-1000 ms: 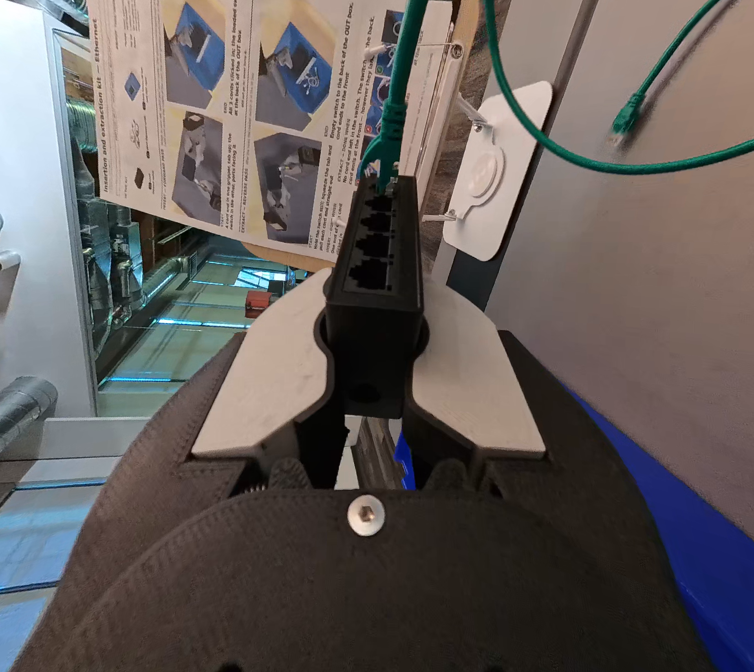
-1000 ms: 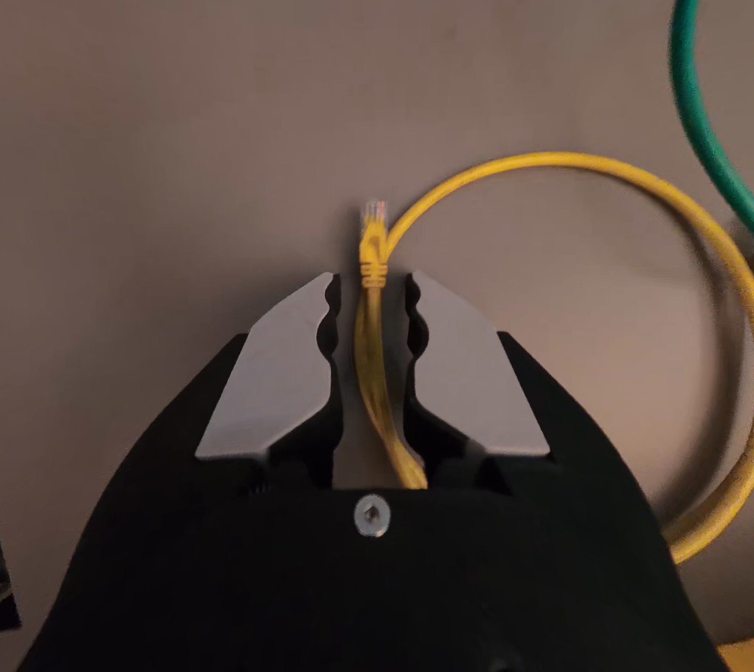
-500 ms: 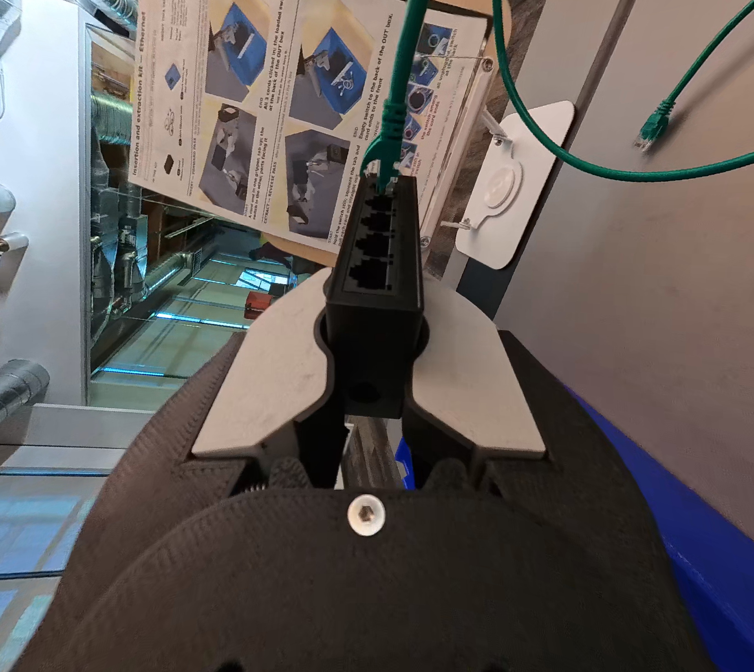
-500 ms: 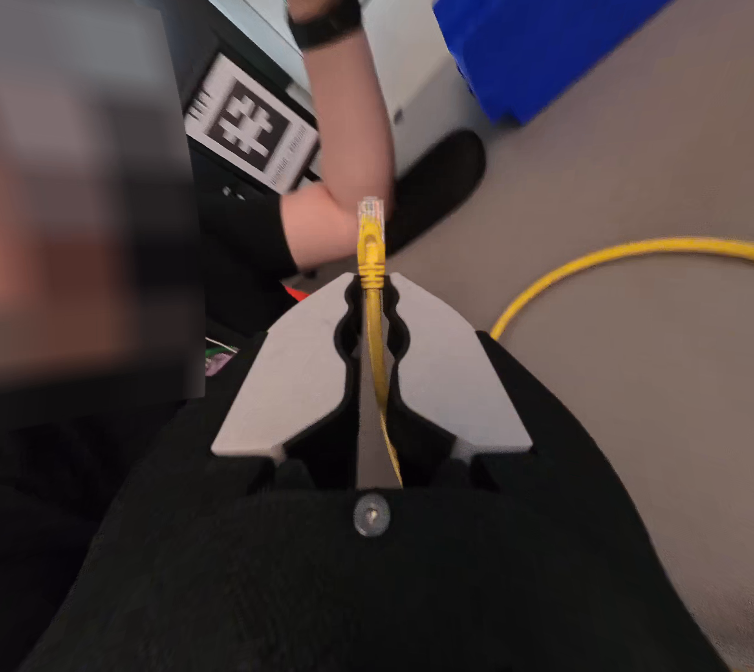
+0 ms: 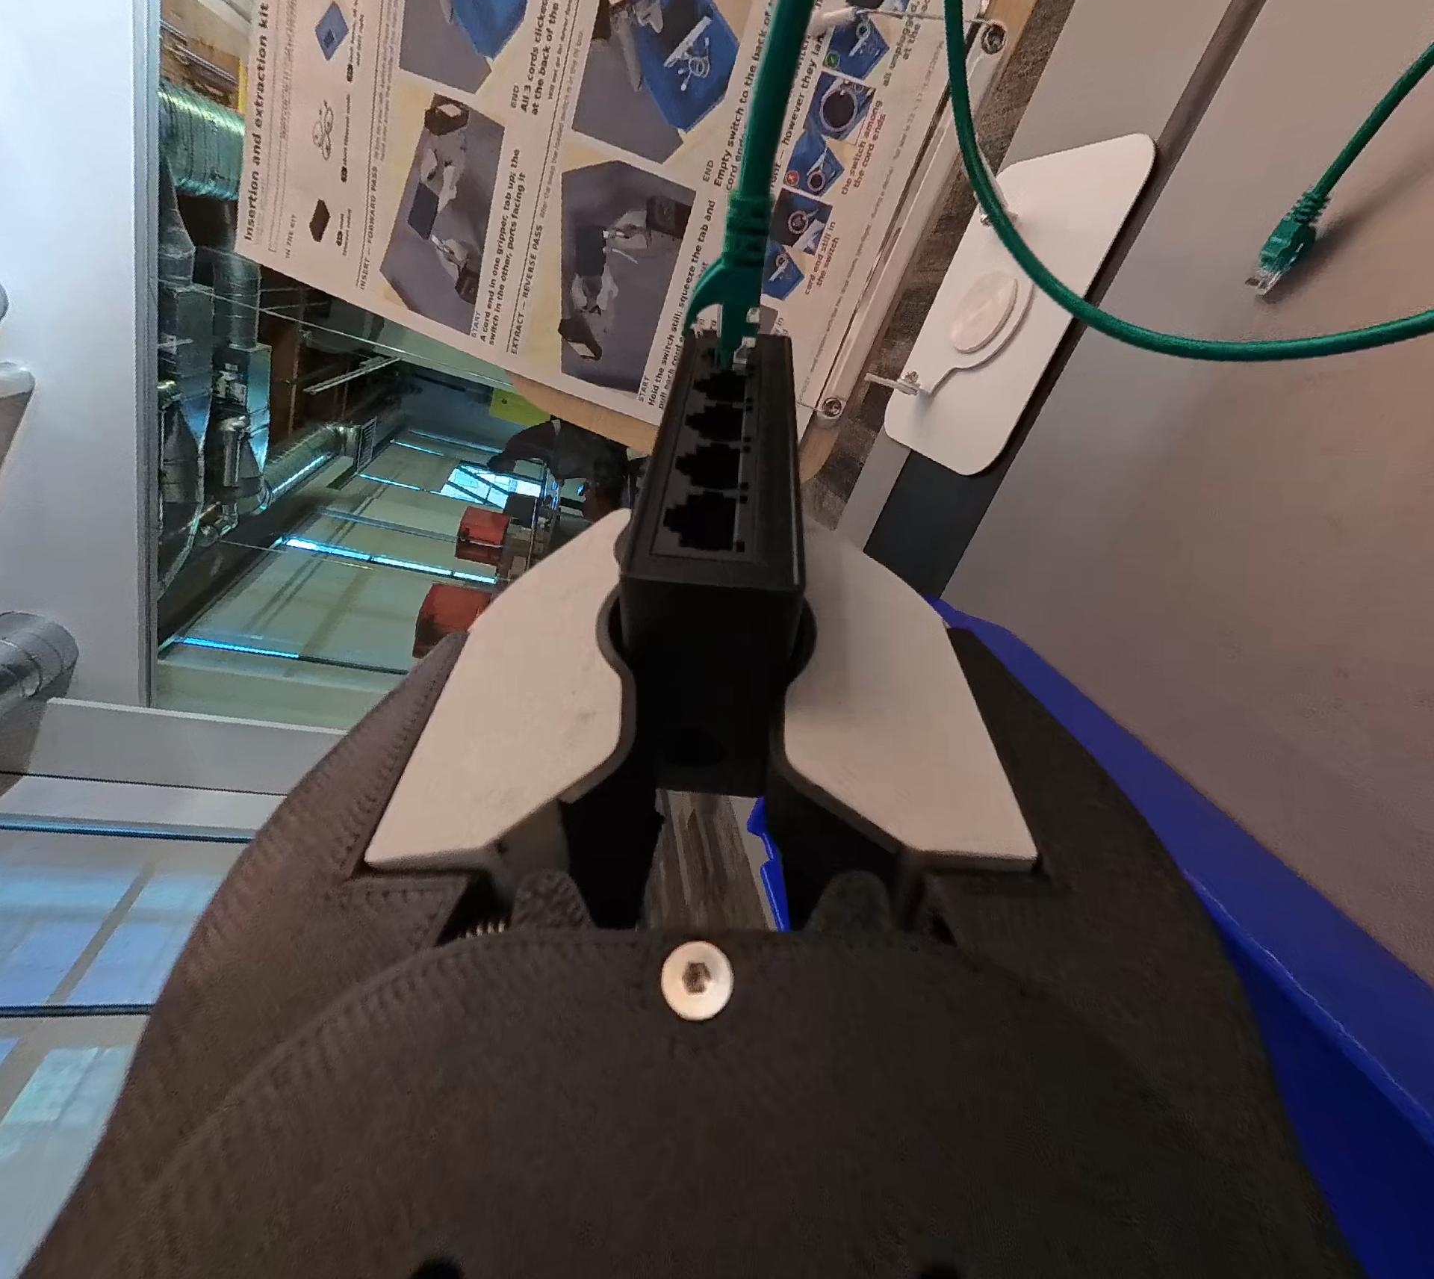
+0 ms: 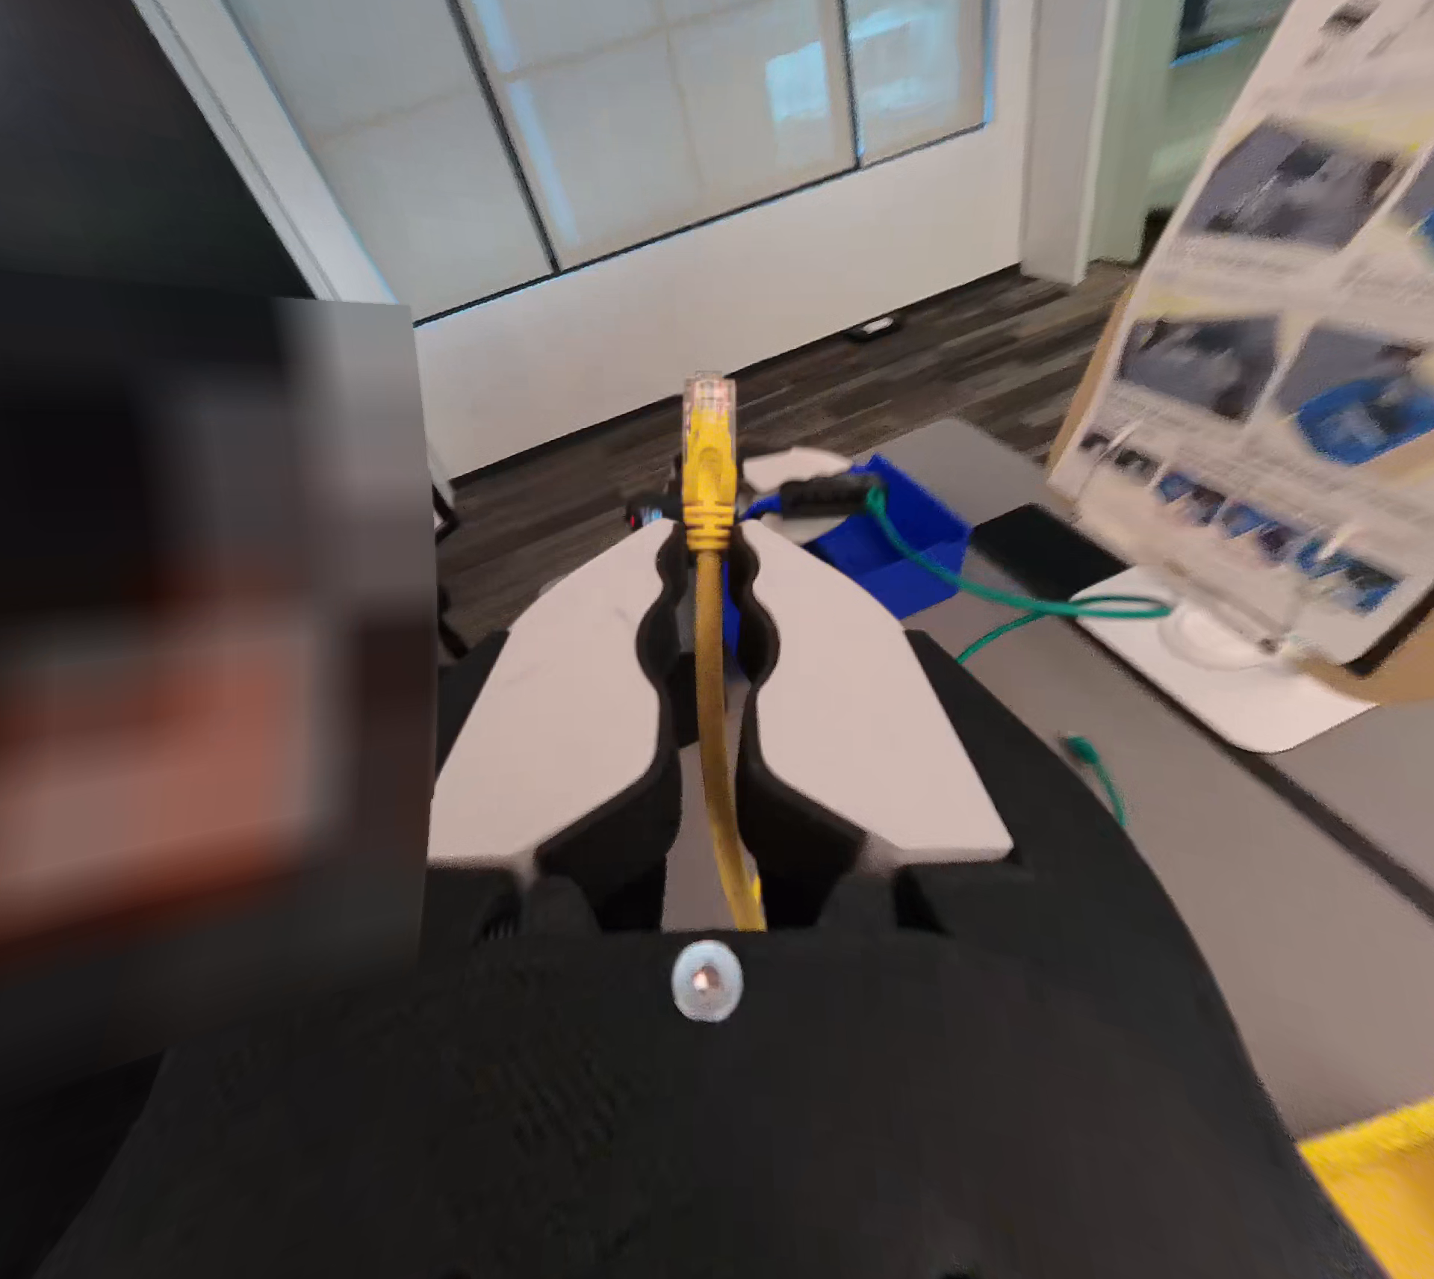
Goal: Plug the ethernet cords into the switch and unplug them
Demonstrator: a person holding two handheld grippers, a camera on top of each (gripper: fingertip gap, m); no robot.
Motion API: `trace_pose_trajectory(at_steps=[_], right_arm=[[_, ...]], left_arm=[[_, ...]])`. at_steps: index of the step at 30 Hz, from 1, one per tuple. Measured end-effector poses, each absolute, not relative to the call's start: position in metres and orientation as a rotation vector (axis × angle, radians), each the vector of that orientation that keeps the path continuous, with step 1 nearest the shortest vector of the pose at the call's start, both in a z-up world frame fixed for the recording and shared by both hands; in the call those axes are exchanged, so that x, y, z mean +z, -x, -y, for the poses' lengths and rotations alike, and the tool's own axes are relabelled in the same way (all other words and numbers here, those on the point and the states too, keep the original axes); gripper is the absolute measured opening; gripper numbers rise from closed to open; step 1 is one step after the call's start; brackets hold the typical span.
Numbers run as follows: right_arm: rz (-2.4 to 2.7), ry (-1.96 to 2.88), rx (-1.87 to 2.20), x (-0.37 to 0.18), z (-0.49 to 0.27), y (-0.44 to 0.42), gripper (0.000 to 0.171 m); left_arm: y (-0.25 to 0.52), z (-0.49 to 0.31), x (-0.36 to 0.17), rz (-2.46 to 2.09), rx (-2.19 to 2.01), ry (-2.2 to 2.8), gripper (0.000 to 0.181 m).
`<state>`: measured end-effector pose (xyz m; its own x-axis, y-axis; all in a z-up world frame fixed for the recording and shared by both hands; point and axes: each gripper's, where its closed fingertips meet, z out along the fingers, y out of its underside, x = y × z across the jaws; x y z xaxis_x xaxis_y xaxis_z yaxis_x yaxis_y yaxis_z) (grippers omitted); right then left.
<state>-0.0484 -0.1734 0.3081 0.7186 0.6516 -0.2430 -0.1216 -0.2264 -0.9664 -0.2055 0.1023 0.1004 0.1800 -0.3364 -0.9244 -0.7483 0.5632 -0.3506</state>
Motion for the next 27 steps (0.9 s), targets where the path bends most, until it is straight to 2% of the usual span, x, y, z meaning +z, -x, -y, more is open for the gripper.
trace_pose_trajectory(at_steps=[1,6,9,22,27], right_arm=[[0.428,1.645,0.728,0.328,0.176,0.042,0.011],[0.358,1.613,0.533,0.406,0.182,0.000,0.011],[0.307,1.666,0.469,0.418,0.185,-0.026,0.011],[0.109,1.895,0.508,0.296,0.187,-0.111,0.011],[0.123,1.993,0.606,0.245,0.200,-0.109,0.011]], left_arm=[[0.205,-0.103,0.099,-1.420,0.379,1.004,0.031],[0.202,-0.104,0.095,-1.434,0.402,1.008,0.031],[0.200,-0.103,0.093,-1.442,0.410,1.005,0.031],[0.196,-0.101,0.092,-1.454,0.409,1.000,0.031],[0.199,-0.102,0.092,-1.449,0.407,1.009,0.031]])
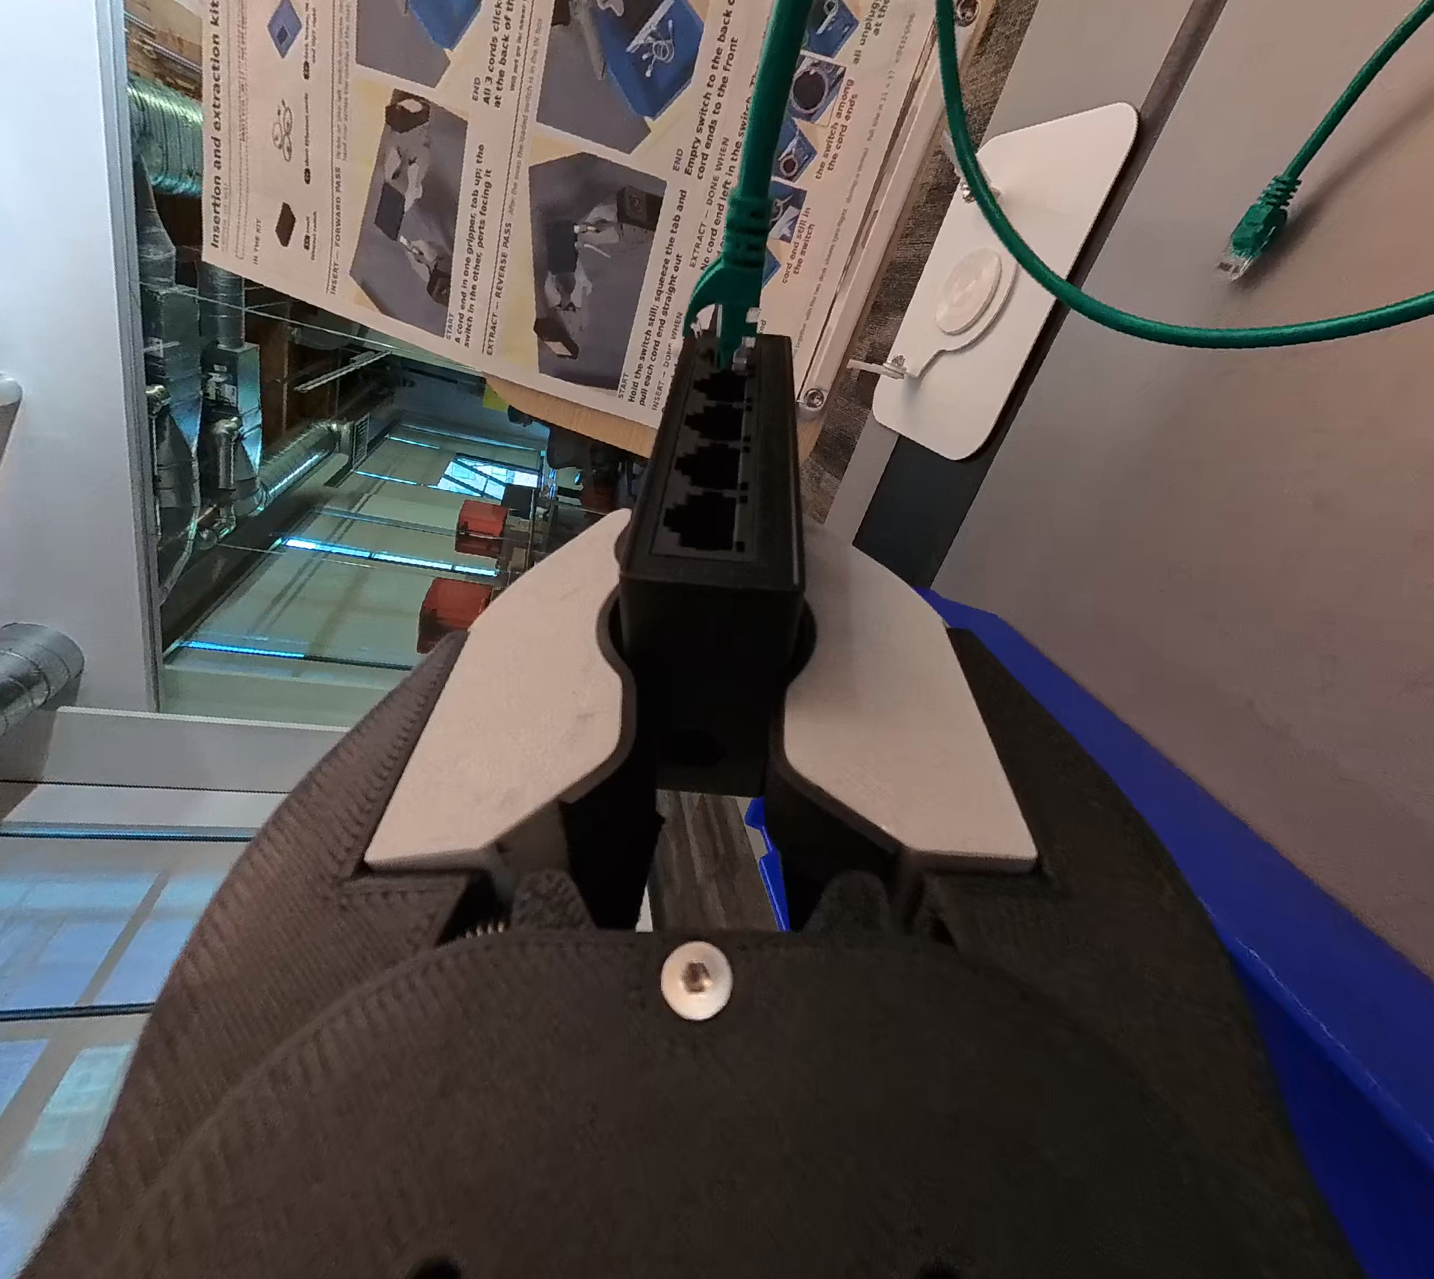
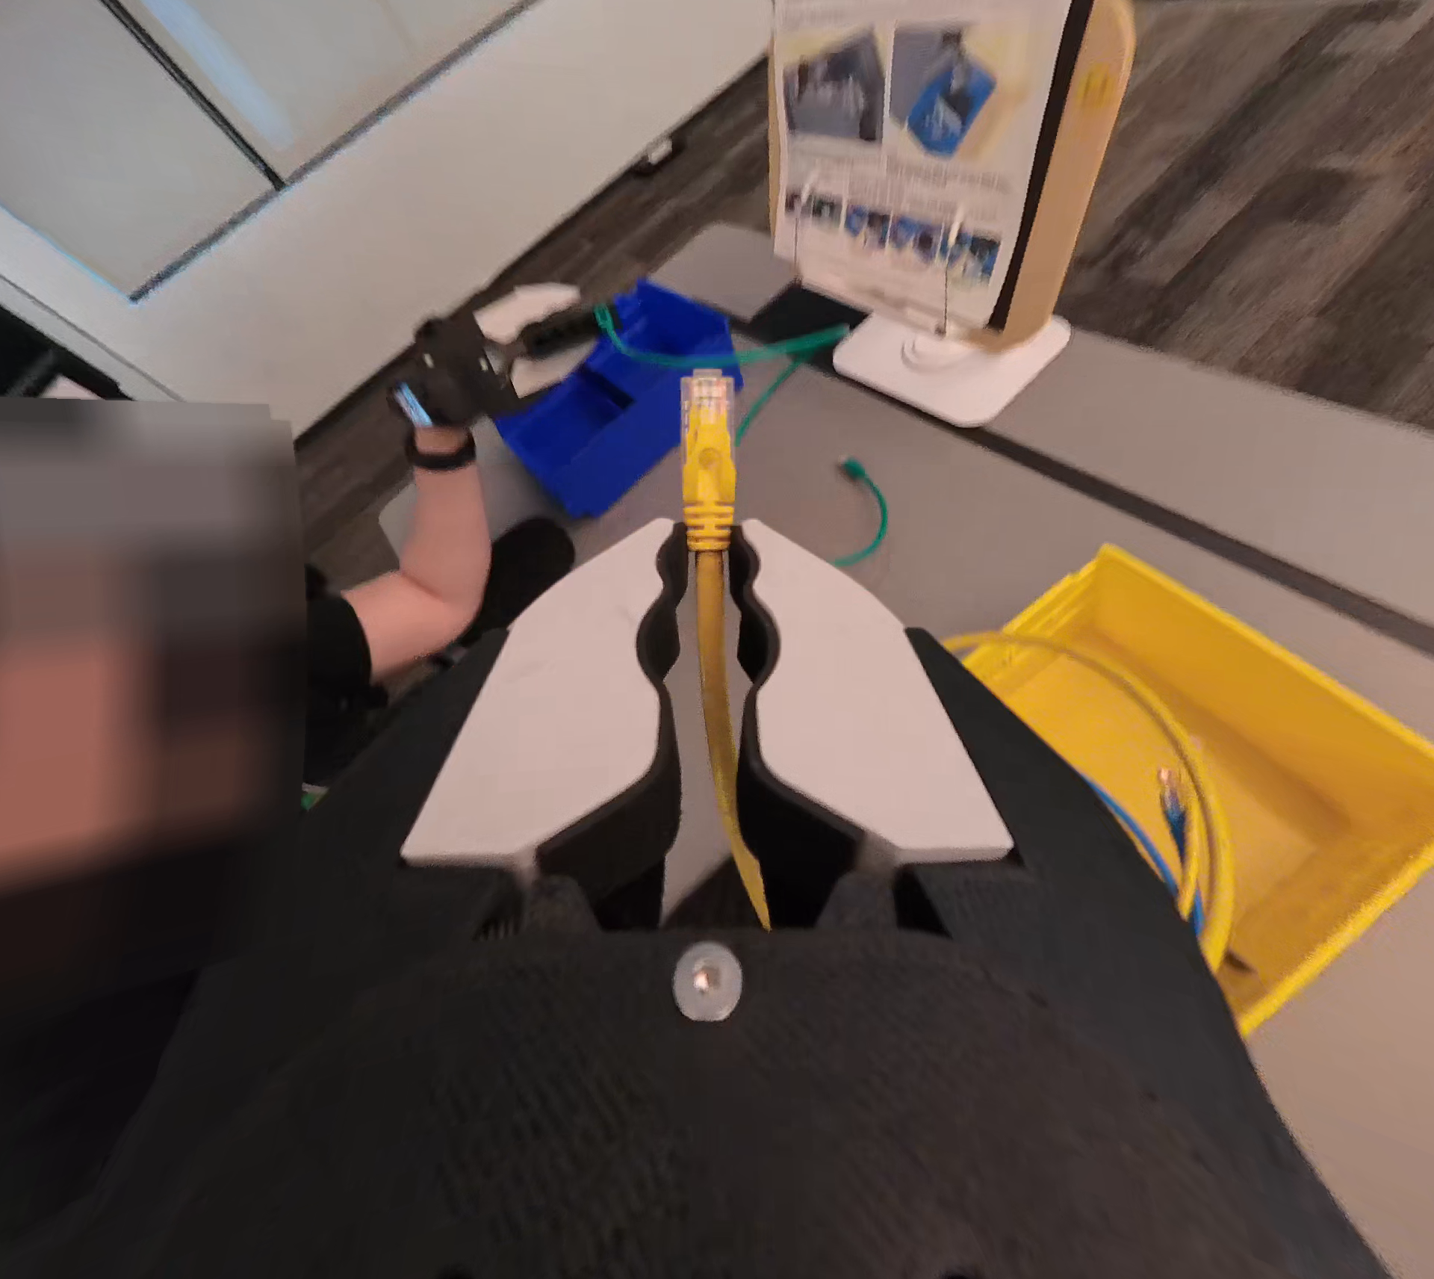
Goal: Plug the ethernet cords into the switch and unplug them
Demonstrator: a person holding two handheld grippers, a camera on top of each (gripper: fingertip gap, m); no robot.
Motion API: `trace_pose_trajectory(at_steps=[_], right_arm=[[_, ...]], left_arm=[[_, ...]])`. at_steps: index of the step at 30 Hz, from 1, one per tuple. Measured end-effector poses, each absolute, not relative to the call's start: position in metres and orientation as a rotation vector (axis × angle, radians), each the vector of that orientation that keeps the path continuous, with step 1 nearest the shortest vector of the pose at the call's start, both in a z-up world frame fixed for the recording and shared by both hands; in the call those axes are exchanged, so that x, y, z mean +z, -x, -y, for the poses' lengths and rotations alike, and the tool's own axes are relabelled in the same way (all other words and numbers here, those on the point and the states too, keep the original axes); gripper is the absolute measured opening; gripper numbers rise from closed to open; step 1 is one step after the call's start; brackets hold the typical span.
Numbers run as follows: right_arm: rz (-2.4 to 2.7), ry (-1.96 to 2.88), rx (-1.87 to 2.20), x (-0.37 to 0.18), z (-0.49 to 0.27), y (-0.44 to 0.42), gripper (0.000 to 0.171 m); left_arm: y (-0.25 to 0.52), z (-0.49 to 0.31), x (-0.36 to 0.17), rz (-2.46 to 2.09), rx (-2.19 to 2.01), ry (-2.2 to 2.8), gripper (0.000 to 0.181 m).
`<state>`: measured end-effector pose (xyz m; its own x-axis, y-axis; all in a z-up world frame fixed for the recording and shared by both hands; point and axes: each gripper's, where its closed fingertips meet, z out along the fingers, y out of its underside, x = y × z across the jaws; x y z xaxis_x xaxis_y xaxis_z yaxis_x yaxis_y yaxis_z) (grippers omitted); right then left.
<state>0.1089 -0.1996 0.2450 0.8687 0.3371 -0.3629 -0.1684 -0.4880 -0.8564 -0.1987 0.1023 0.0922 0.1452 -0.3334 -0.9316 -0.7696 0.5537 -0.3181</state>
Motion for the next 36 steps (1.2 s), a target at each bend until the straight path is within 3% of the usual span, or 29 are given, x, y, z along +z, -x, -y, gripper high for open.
trace_pose_trajectory(at_steps=[12,16,18,23,27,31,36], right_arm=[[0.099,2.500,0.392,-0.008,0.185,-0.134,0.011],[0.030,2.645,0.486,-0.085,0.180,-0.131,0.013],[0.027,2.652,0.615,-0.099,0.178,-0.118,0.024],[0.161,2.327,0.546,-0.022,0.143,-0.112,0.034],[0.412,2.033,0.033,0.077,0.114,-0.097,0.037],[0.788,1.344,-0.411,0.165,0.105,0.006,0.046],[1.125,1.082,-0.448,0.139,0.100,0.124,0.039]], left_arm=[[0.189,-0.093,0.089,-1.477,0.408,0.979,0.031],[0.185,-0.090,0.087,-1.492,0.410,0.972,0.031],[0.184,-0.089,0.086,-1.496,0.406,0.969,0.031],[0.179,-0.083,0.089,-1.490,0.376,0.937,0.031],[0.169,-0.067,0.094,-1.491,0.318,0.859,0.030],[0.156,-0.041,0.097,-1.513,0.265,0.741,0.031],[0.139,-0.015,0.088,-1.573,0.290,0.646,0.031]])
